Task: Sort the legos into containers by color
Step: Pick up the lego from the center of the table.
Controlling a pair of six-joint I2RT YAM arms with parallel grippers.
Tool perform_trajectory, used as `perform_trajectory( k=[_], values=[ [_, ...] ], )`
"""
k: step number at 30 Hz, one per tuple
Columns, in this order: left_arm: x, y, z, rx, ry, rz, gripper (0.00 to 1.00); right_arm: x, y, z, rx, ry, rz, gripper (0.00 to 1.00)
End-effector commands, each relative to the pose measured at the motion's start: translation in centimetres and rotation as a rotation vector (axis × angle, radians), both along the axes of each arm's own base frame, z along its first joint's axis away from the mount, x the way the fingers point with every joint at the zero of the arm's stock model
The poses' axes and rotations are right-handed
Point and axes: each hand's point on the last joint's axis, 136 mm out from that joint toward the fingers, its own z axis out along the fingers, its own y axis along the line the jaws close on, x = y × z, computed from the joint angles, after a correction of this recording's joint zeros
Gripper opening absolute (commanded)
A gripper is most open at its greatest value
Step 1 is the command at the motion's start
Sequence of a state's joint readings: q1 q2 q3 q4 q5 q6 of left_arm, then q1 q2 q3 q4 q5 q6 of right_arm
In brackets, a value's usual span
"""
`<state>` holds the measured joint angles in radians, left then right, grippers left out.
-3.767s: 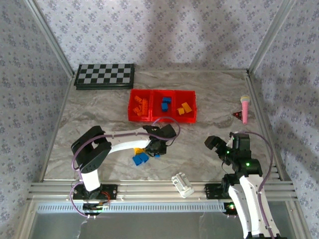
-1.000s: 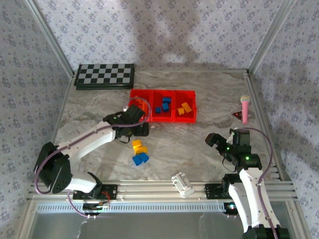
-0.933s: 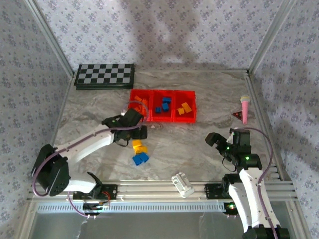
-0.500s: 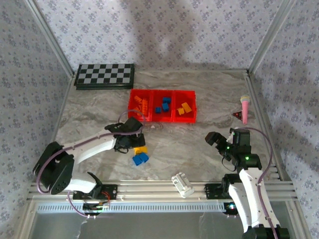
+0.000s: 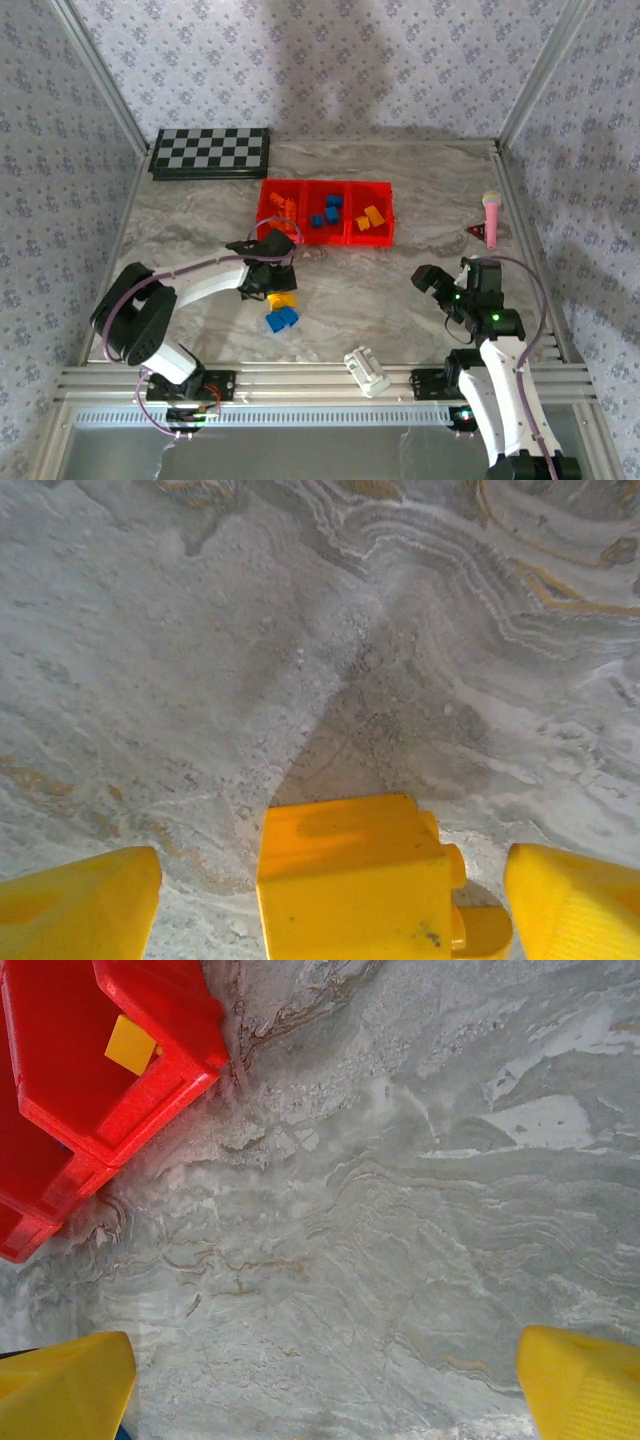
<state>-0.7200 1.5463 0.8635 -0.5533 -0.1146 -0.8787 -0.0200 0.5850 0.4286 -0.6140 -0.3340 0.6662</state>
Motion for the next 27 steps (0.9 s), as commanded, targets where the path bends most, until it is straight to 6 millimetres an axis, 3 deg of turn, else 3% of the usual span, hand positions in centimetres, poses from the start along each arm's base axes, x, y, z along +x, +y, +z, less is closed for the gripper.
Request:
perform_trajectory(
  k=[1, 9, 22, 27],
  values=[
    [0.8, -0.9, 0.3, -0.018, -0.001, -0.020, 0.85, -0.1, 0.1, -0.3, 0.008, 0.008, 0.001, 1.00],
    [1.3, -0.4, 0.0, -0.006, 0.008, -0.017, 0.66, -0.1, 0.0, -0.5, 0.002, 0.012, -0.001, 0.99],
    [1.1, -0.5, -1.5, -0.004, 0.044, -0.038, 0.57, -0.1, 0.0, -0.6, 0.006, 0.016, -0.001, 1.00],
    [1.3, -0.8, -1.6, -0.004, 0.050, -0.051, 0.49, -0.1, 0.0, -0.5, 0.003, 0.013, -0.001, 1.00]
  ],
)
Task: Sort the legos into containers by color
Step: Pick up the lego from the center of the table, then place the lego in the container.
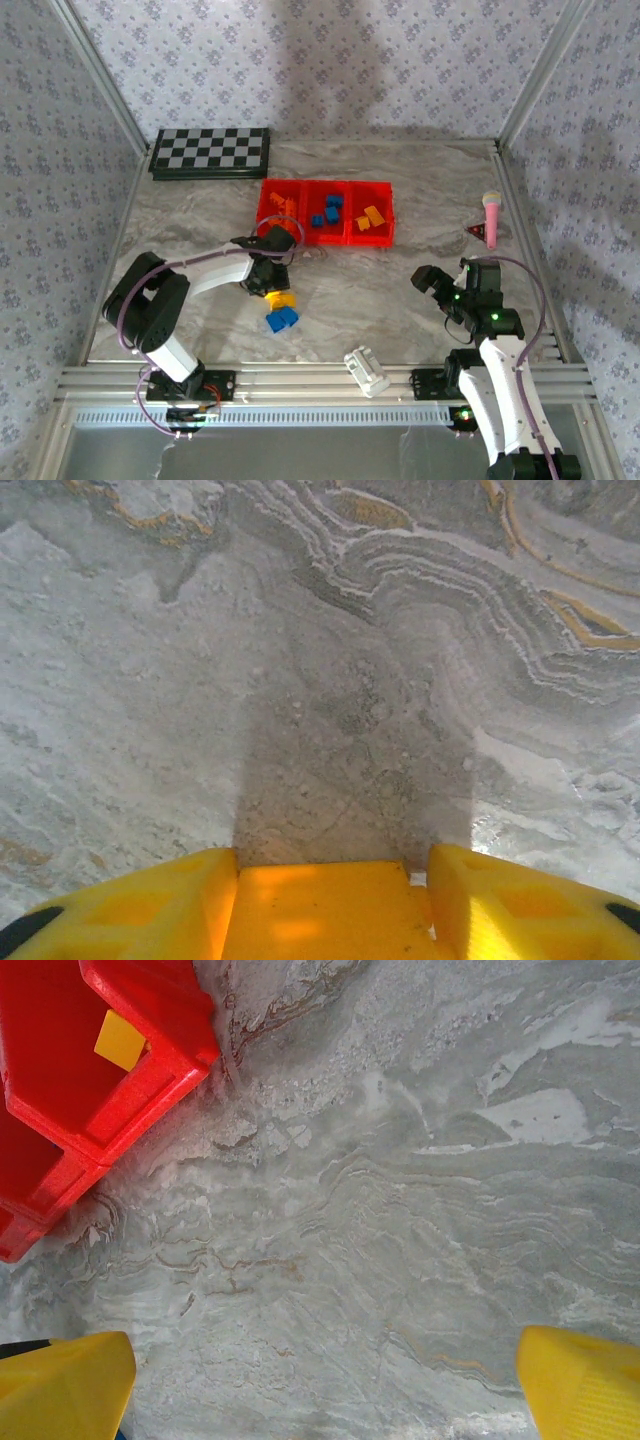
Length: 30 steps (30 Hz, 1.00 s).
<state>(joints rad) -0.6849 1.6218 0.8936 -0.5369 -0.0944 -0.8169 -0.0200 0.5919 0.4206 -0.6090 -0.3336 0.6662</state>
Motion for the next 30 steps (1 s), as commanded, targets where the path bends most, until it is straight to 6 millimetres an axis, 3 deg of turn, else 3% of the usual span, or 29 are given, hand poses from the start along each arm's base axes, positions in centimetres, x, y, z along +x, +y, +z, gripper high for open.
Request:
perform_trajectory(
  k=[1, 8, 16, 24, 30],
  values=[
    [0.3, -0.9, -0.4, -0.022, 0.021, -0.023, 0.46, 0.0, 0.0, -0.1, 0.003, 0.003, -0.001, 1.00],
    [0.6, -1.2, 0.5, -0.034, 0.001, -0.033, 0.33, 0.0, 0.0, -0.1, 0.004, 0.005, -0.002, 1.00],
    [2.5, -2.7, 5.7, -0.098, -0.097, -0.070, 0.31, 0.8, 0.0, 0.3, 0.005, -0.022, -0.002, 1.00],
    [8.0, -8.5, 13.0, -0.181, -0.233, -0.188, 0.29, 1.0, 0.1, 0.4, 0.009, -0.018, 0.002, 1.00],
    [11.9, -14.8, 16.2, -0.224, -0.325, -0.316, 0.27, 0.5, 0.0, 0.3, -0.006, -0.012, 0.008, 1.00]
  ],
)
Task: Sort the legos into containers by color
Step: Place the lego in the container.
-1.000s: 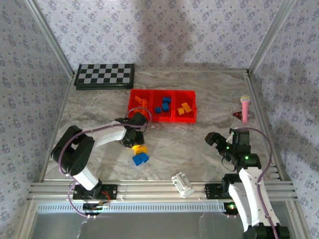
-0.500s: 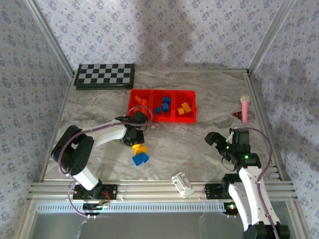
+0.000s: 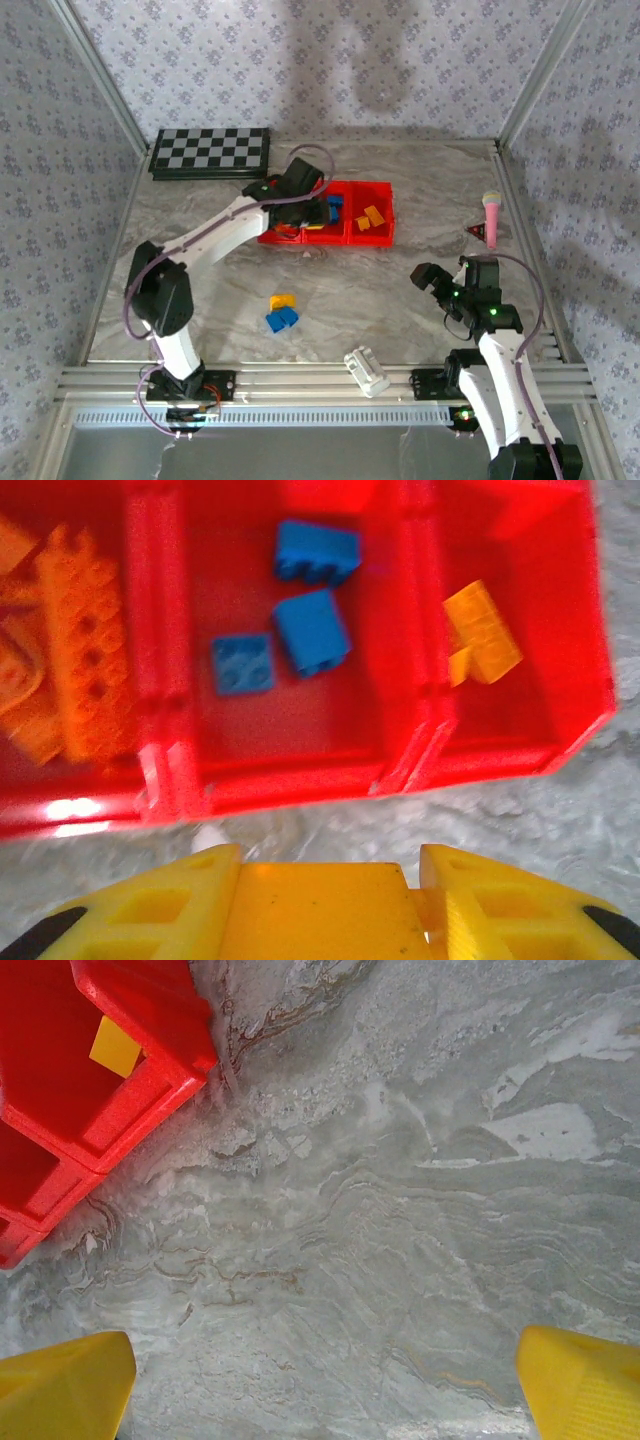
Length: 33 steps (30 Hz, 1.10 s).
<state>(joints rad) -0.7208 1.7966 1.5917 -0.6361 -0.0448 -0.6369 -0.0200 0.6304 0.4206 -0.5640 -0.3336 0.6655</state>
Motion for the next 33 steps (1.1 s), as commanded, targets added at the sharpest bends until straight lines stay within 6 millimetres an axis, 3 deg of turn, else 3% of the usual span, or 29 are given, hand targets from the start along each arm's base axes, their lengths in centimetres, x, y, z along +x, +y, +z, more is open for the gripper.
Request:
perform_trajectory(
  k=[1, 5, 6, 13, 27, 33],
  values=[
    [0.9, -2.9, -0.1, 0.035, -0.011, -0.103, 0.27, -0.3, -0.1, 0.4, -0.008, -0.006, 0.007, 1.00],
    [2.7, -5.9, -1.4, 0.057, 0.008, -0.159, 0.26, -1.5, 0.0, 0.4, -0.009, 0.035, 0.018, 1.00],
    [3.3, -6.9, -1.0, 0.056, -0.007, -0.177, 0.25, -1.6, -0.1, 0.6, -0.011, 0.030, 0.015, 1.00],
    [4.8, -10.6, -2.8, 0.109, -0.018, -0.259, 0.24, -1.5, -0.1, 0.8, -0.021, 0.011, 0.024, 1.00],
    [2.7, -14.1, -6.3, 0.106, 0.037, -0.316, 0.27, -1.5, 0.0, 0.9, -0.013, 0.013, 0.029, 1.00],
    [2.1, -14.6, -7.4, 0.116, 0.054, -0.316, 0.31, -1.5, 0.1, 0.9, -0.010, 0.012, 0.033, 1.00]
  ],
)
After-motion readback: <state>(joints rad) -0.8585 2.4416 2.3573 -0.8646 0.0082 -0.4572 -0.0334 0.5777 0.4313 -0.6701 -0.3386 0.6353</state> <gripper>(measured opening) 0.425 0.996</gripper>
